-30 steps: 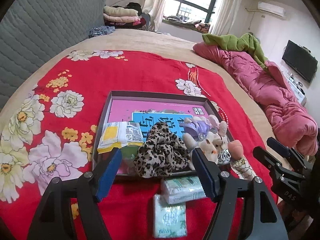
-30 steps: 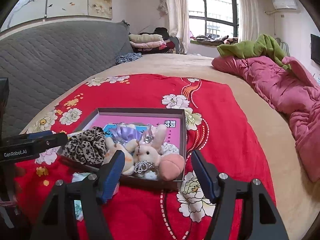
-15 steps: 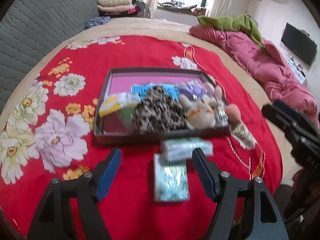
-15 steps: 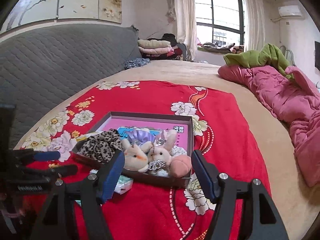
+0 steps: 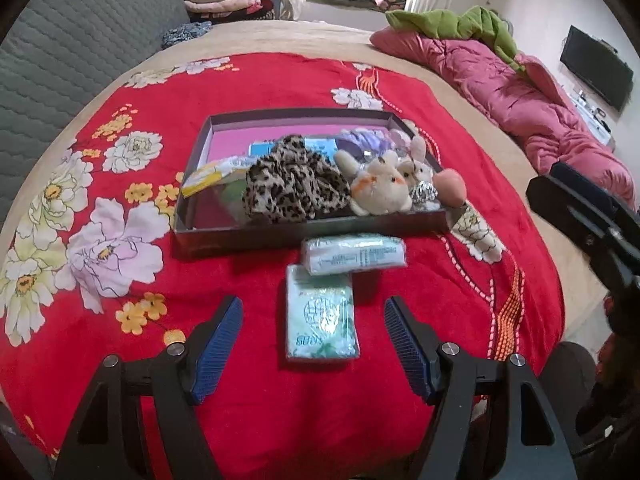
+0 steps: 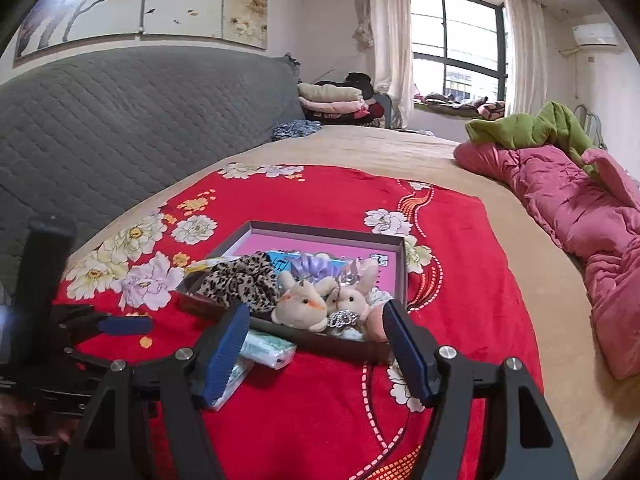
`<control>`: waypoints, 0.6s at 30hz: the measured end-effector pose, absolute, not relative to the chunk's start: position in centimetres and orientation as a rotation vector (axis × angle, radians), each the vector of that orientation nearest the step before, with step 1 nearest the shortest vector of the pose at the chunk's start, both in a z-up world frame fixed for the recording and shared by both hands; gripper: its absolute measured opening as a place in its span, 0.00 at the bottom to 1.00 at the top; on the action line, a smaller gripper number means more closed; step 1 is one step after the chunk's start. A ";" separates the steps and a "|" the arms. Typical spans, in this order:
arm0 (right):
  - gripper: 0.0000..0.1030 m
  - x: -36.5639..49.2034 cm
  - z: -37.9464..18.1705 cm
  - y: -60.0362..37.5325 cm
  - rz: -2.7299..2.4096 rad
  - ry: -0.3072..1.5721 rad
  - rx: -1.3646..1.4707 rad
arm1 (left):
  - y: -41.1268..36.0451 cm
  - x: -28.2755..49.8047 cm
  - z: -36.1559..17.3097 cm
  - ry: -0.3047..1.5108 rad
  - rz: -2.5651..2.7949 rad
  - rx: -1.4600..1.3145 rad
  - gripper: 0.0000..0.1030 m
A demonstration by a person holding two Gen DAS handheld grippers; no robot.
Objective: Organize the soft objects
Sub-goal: 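Open both grippers and withdraw them from the box toward the tissue packs, then grasp the green-printed tissue pack with the left gripper while the right gripper grasps the white wipe roll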
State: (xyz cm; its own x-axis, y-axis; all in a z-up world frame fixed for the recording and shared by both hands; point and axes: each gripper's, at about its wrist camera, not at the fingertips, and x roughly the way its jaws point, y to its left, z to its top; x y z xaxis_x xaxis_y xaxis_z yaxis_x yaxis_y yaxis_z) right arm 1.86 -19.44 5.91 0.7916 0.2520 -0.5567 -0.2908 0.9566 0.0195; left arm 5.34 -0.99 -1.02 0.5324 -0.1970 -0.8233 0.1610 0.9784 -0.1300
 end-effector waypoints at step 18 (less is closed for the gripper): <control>0.67 2.3 3.4 -19.0 0.313 0.651 -0.086 | -3.0 8.4 -7.6 1.091 -0.159 0.001 0.72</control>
State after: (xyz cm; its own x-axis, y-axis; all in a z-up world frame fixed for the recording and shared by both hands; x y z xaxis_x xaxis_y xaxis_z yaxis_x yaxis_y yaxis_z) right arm 2.30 -18.98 3.42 0.7501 0.2596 -0.6082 -0.3132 0.9495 0.0190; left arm 8.36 -2.99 -7.64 0.4515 -0.1277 -0.8831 0.1291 0.9886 -0.0769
